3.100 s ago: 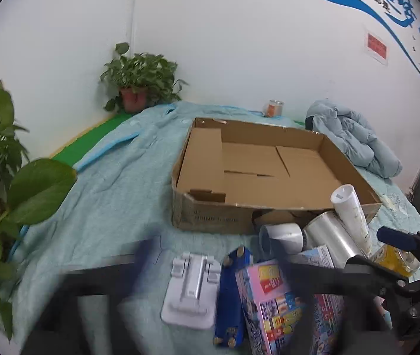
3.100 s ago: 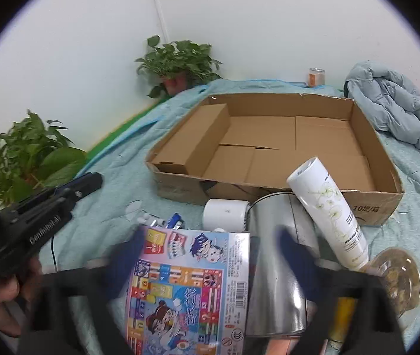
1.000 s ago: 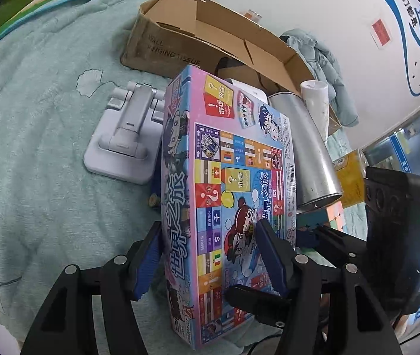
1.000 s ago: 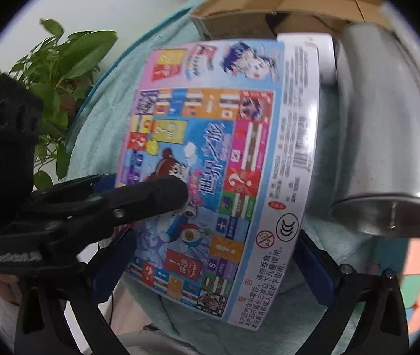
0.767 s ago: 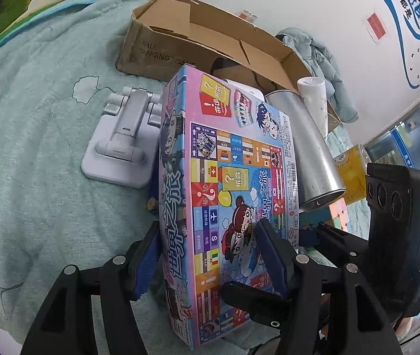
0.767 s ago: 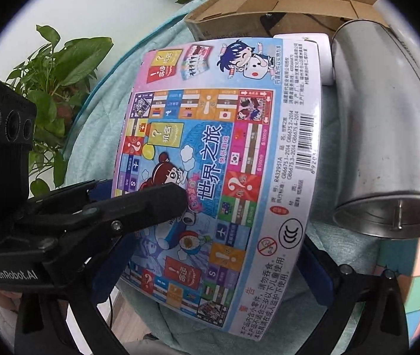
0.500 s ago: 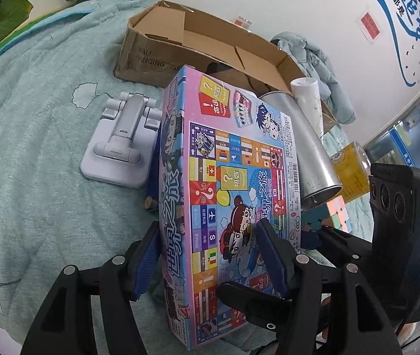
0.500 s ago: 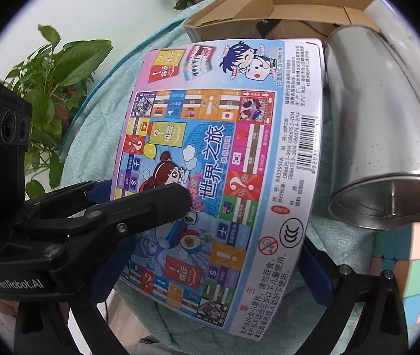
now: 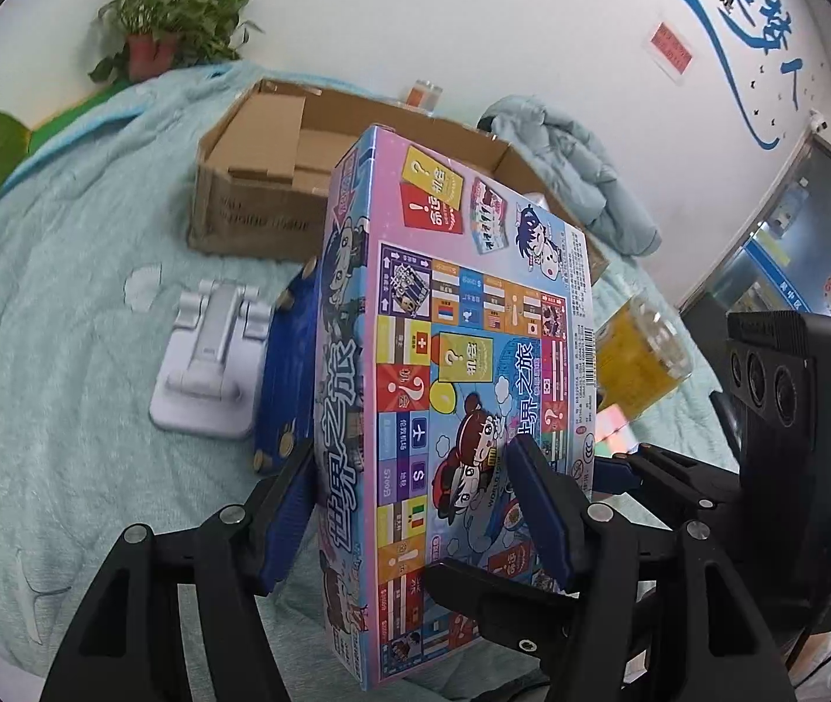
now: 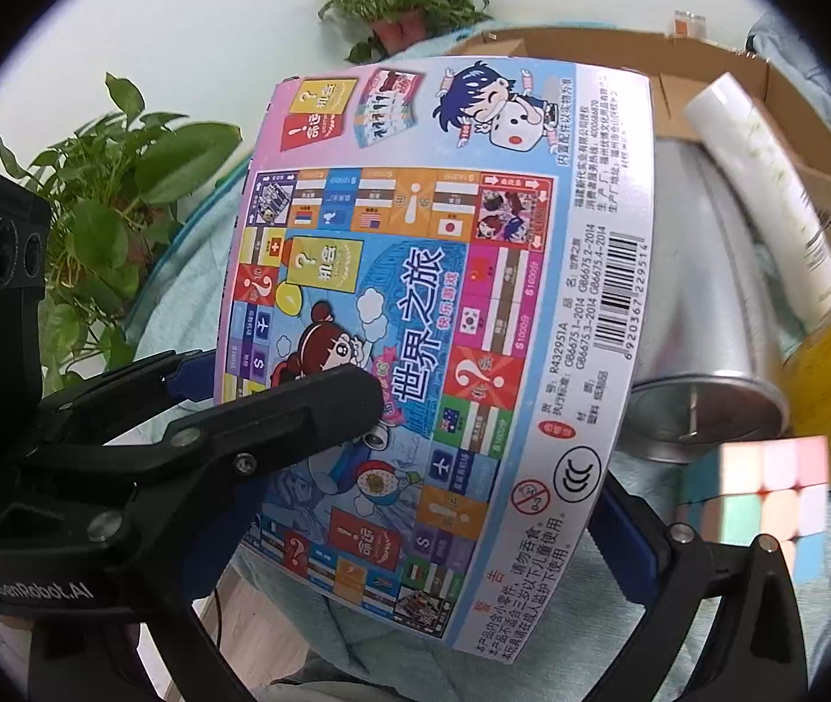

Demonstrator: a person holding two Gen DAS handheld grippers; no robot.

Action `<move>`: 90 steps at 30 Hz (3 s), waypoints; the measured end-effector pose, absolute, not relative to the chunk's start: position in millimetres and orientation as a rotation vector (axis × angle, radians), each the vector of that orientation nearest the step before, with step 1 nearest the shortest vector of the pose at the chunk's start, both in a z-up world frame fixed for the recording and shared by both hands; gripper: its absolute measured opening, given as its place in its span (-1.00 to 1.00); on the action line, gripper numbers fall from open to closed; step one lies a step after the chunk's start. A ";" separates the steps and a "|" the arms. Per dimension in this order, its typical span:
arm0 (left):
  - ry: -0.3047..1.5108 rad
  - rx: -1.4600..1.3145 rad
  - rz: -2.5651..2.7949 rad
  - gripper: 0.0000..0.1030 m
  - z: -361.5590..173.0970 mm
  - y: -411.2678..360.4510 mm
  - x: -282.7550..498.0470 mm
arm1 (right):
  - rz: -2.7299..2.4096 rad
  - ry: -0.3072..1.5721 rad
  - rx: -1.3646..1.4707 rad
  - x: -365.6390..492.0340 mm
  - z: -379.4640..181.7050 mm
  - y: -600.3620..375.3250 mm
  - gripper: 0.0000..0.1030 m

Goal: Organize rigid objects
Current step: 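Carry the board-game box into the tray and lower it flat, then open the left tool and withdraw it from the tray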

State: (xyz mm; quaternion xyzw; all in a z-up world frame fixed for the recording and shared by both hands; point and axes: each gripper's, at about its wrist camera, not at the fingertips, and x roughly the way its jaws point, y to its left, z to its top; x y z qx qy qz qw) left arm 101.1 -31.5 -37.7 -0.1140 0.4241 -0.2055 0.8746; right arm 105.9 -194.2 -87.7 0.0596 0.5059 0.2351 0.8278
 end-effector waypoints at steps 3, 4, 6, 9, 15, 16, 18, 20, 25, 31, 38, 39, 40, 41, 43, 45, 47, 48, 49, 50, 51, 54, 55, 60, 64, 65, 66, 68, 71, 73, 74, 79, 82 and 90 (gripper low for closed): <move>0.850 -0.257 -0.429 0.22 -23.5 -28.9 103.9 | 0.510 1.036 0.109 107.4 -75.8 -194.3 0.98; 0.835 -0.261 -0.430 0.22 -15.4 -29.4 110.4 | 0.516 1.019 0.105 110.4 -70.9 -196.0 0.98; 0.798 -0.252 -0.429 0.22 0.2 -31.5 120.1 | 0.509 0.976 0.090 119.5 -57.4 -197.9 0.98; 0.730 -0.223 -0.448 0.22 29.5 -38.7 142.1 | 0.499 0.912 0.072 136.4 -34.8 -201.8 0.98; 0.641 -0.165 -0.465 0.31 77.2 -52.6 194.8 | 0.472 0.826 0.036 186.5 7.4 -207.4 0.98; 0.631 -0.165 -0.466 0.32 84.0 -53.9 206.4 | 0.463 0.816 0.025 195.3 13.2 -207.3 0.98; 0.627 -0.169 -0.460 0.33 94.5 -53.8 223.6 | 0.442 0.802 0.003 213.8 23.4 -204.6 0.98; 0.628 -0.172 -0.462 0.33 104.0 -52.5 243.0 | 0.444 0.807 0.006 232.5 29.2 -203.2 0.98; 0.662 -0.184 -0.466 0.33 112.2 -45.6 297.6 | 0.434 0.829 0.005 266.6 34.7 -200.5 0.98; 0.780 -0.186 -0.470 0.33 89.6 -47.8 365.9 | 0.434 0.920 0.047 309.9 11.9 -209.0 0.98; 0.934 -0.223 -0.498 0.32 37.3 -59.8 411.6 | 0.409 1.086 0.070 347.6 -36.8 -208.6 0.98; 0.947 -0.230 -0.503 0.32 31.1 -59.6 417.0 | 0.399 1.112 0.073 351.0 -44.7 -209.0 0.98; 0.959 -0.239 -0.506 0.32 23.6 -58.6 423.2 | 0.391 1.130 0.075 353.1 -50.9 -209.0 0.98; 0.969 -0.244 -0.504 0.32 17.3 -58.7 425.3 | 0.385 1.145 0.074 354.6 -56.9 -208.7 0.98; 0.974 -0.230 -0.475 0.20 10.6 -60.4 430.4 | 0.380 1.169 0.067 357.0 -65.6 -205.6 0.97; 0.982 -0.207 -0.439 0.08 8.4 -62.3 433.2 | 0.363 1.192 0.057 359.9 -73.3 -202.8 0.91; 0.975 -0.177 -0.410 -0.06 5.2 -65.1 431.6 | 0.345 1.227 0.069 364.4 -82.5 -201.5 0.86; 0.976 -0.149 -0.394 -0.20 3.6 -68.1 432.7 | 0.323 1.244 0.071 365.6 -87.8 -200.1 0.85; 0.978 -0.133 -0.384 -0.27 -5.1 -62.8 438.3 | 0.302 1.261 0.063 366.1 -93.2 -198.7 0.83; 0.983 -0.125 -0.376 -0.31 -7.5 -63.3 439.4 | 0.293 1.266 0.048 367.9 -96.4 -195.8 0.82; 0.990 -0.131 -0.371 -0.32 -15.4 -59.7 444.0 | 0.289 1.271 0.021 368.1 -99.7 -191.9 0.81; 0.980 -0.161 -0.390 -0.32 -27.4 -47.9 438.2 | 0.287 1.289 0.003 367.6 -104.3 -183.2 0.78; 0.977 -0.159 -0.395 -0.32 -27.6 -45.5 437.6 | 0.287 1.288 0.003 367.7 -103.8 -181.7 0.78; 0.963 -0.163 -0.429 -0.32 -22.3 -34.3 422.5 | 0.291 1.297 0.028 375.2 -108.8 -186.9 0.76; 0.852 -0.121 -0.400 -0.32 1.2 -29.2 395.6 | 0.283 1.337 0.080 379.3 -116.6 -209.1 0.77; 0.833 -0.113 -0.390 -0.31 5.8 -28.4 389.5 | 0.282 1.325 0.081 377.0 -114.1 -210.2 0.77; 0.806 -0.101 -0.372 -0.24 11.7 -27.0 380.3 | 0.285 1.310 0.083 373.4 -109.9 -212.2 0.77; 0.757 -0.087 -0.342 0.00 22.6 -25.5 363.4 | 0.283 1.271 0.079 363.5 -97.7 -216.5 0.77; 0.670 -0.103 -0.281 0.81 36.5 -21.1 336.0 | 0.245 1.176 0.018 334.9 -70.1 -224.0 0.77; 0.581 -0.121 -0.250 0.99 47.6 -18.4 309.5 | 0.233 1.115 0.004 309.2 -54.8 -231.4 0.78; 0.560 -0.111 -0.238 0.99 50.8 -19.5 299.0 | 0.230 1.085 -0.004 296.0 -48.2 -235.0 0.78; 0.502 -0.056 -0.188 0.99 58.3 -38.5 247.3 | 0.240 0.917 -0.024 229.7 -21.5 -244.2 0.78; 0.505 -0.063 -0.189 0.70 59.7 -51.7 224.2 | 0.279 0.879 0.051 205.4 -17.6 -254.0 0.66; 0.632 -0.069 -0.177 -0.27 51.5 -73.1 200.2 | 0.265 0.812 0.005 178.9 -6.0 -262.0 0.19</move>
